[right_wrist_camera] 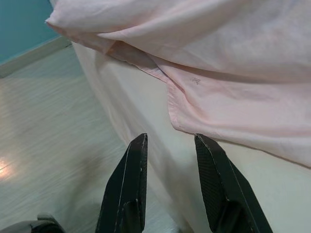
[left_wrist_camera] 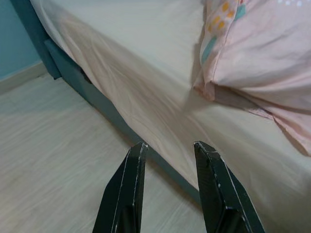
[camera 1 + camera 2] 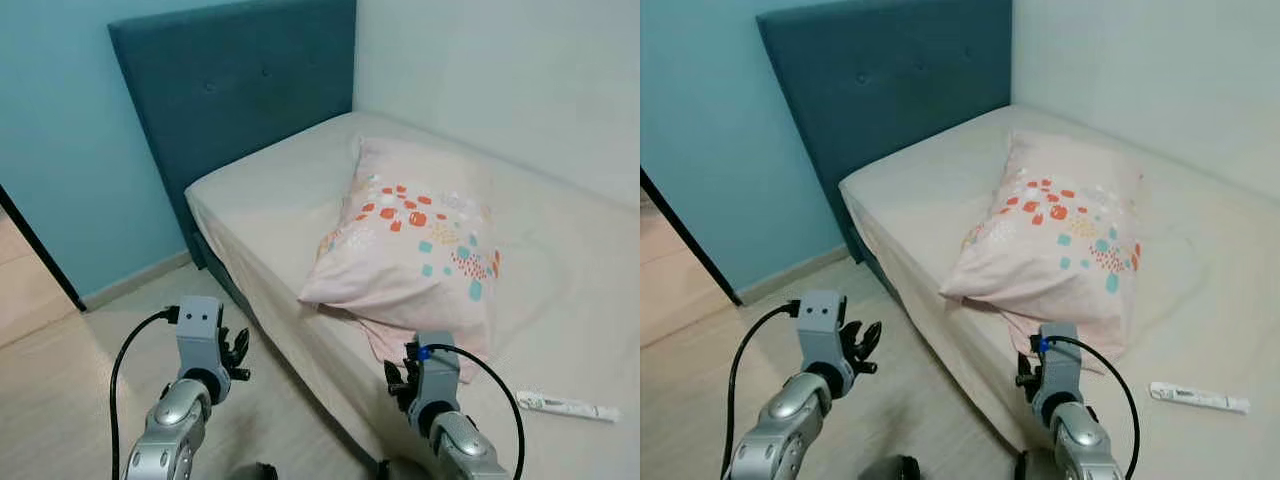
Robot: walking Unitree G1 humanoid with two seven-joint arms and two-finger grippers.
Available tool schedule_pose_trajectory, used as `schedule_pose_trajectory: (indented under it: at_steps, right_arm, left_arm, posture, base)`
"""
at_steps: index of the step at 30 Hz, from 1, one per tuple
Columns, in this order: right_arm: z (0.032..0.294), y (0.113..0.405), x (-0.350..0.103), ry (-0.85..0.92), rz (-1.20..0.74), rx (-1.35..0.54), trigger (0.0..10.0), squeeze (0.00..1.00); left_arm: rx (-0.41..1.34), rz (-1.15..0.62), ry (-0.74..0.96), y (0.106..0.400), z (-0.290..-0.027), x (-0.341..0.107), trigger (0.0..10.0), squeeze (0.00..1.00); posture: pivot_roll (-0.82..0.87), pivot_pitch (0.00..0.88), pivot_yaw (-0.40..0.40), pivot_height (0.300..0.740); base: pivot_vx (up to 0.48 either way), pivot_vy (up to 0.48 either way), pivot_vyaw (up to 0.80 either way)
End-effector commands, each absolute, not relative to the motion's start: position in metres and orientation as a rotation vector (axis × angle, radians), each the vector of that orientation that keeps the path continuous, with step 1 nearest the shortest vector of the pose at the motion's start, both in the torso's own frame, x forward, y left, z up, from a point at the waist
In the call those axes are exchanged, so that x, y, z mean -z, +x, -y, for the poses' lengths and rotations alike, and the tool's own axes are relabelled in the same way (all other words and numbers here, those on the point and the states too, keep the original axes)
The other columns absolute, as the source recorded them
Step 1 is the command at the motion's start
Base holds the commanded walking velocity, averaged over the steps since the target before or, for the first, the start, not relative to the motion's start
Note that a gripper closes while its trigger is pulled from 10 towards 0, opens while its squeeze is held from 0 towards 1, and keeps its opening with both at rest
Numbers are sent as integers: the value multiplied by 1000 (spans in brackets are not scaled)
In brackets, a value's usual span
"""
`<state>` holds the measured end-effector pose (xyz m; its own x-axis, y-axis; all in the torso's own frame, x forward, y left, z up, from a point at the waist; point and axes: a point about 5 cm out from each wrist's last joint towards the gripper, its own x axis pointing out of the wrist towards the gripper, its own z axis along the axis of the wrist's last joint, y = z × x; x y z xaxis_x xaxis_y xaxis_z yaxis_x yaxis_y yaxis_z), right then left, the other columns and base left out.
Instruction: Clean up the room
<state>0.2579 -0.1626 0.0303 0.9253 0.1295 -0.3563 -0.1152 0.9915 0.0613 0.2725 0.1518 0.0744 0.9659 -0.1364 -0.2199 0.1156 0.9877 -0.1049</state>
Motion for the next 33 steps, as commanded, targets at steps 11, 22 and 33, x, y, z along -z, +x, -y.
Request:
schedule_pose_trajectory:
  at_steps: [11,22,33]
  right_arm:
    - [214,325,-75,66,-241,244,10000,1000]
    - [265,333,-72,71,-398,473,10000,1000]
    - [295,323,-69,24,-487,624,10000,780]
  left_arm:
    - [171,-176,-39,269,-161,-84,10000,0]
    - [189,-139,3,261,-170,-94,10000,0]
    - [249,-96,29,254,-173,-107,10000,0]
  posture:
    - [61,48,16,594]
    - [97,73,-12,594]
    - [130,114,-2,594]
  base:
    - [0,0,0]
    - [0,0,0]
    - [0,0,0]
